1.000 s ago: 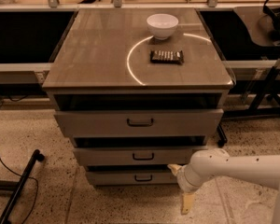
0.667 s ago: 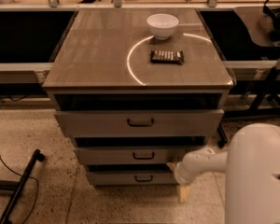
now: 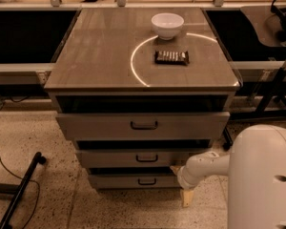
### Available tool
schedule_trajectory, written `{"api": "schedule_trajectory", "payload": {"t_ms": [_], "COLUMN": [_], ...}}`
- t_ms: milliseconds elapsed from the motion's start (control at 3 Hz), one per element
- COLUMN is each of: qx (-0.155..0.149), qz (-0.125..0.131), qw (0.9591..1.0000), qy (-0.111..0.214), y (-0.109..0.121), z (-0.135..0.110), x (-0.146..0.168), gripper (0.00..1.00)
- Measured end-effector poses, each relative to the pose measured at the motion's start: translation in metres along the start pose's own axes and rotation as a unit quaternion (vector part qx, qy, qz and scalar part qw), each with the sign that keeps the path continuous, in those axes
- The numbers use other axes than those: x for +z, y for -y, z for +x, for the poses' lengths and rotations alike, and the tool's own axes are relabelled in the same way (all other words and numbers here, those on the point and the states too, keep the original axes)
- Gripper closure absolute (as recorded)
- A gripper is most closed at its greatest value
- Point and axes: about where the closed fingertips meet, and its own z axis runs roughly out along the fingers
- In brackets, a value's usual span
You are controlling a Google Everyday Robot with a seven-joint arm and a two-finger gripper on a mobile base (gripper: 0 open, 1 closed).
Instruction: Open bottom drawer
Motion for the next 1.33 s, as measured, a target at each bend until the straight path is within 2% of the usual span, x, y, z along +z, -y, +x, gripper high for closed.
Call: {"api": "schedule_trajectory", "payload": {"t_ms": [333,1000,1333], "qx": [0.001,0.004,0.004], "qz": [-0.001,-0.004,-0.004], "qw": [1.0000,1.0000,1.0000], "qy": [0.001,0.008,0.008], "y": [0.004,0.024,0.022], "z": [0.000,0.000,0.000], "x": [0.011,0.063,0.063], "gripper": [0.00,0.00,0.00]}}
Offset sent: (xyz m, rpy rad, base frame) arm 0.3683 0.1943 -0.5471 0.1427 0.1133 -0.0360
